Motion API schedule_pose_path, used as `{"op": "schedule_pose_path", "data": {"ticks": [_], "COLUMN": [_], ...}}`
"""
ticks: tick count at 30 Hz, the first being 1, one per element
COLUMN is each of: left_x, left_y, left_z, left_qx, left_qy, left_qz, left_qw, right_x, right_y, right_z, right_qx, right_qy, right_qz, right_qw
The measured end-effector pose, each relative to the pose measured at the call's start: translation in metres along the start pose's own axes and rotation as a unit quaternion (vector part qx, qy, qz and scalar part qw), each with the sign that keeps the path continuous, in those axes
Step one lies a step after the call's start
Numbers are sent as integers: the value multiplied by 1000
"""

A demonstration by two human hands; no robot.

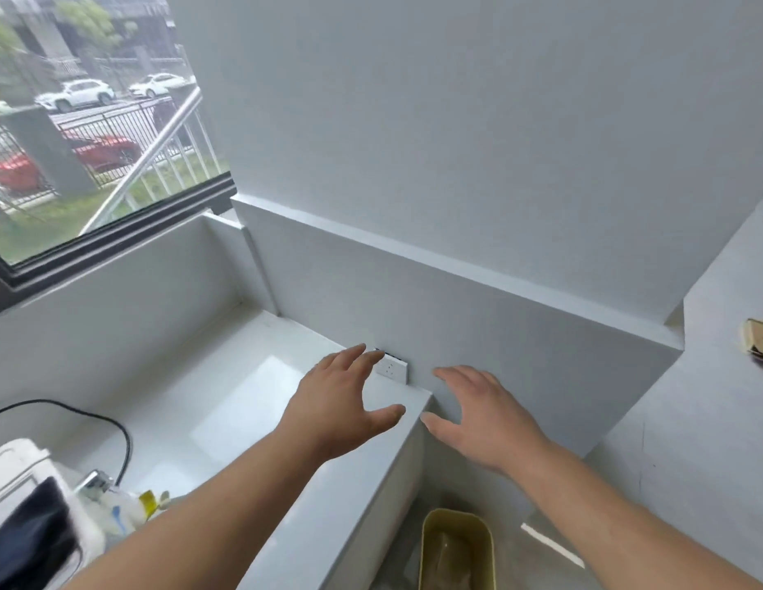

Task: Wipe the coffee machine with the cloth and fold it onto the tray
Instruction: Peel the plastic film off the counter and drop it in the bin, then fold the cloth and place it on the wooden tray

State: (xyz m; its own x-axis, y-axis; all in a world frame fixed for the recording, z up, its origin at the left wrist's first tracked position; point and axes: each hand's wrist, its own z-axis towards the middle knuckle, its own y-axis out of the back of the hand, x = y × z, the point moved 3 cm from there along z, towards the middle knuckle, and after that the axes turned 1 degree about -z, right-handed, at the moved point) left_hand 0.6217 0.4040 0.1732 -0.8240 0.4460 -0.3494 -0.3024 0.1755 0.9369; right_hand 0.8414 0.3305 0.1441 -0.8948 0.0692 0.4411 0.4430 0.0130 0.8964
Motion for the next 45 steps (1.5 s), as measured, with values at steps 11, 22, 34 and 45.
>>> {"op": "schedule_pose_path", "data": {"ticks": [11, 22, 34, 45], "left_x": [29, 99, 199, 276], "left_y": [106, 164, 200, 195], "left_z": [-33, -103, -196, -283], "left_qx": [-112, -156, -168, -157], "left_qy": [13, 82, 160, 215], "left_qz": [24, 31, 37, 20], "left_qw": [993, 984, 972, 964], "right_x": [98, 208, 338, 432], "right_y": [63, 51, -1, -72], "right_z": [26, 41, 38, 18], "right_qx": [-71, -66, -48, 13], "right_qy": [83, 171, 253, 309], "right_qz": [-16, -12, -27, -35], "right_qw": [994, 983, 966, 950]}}
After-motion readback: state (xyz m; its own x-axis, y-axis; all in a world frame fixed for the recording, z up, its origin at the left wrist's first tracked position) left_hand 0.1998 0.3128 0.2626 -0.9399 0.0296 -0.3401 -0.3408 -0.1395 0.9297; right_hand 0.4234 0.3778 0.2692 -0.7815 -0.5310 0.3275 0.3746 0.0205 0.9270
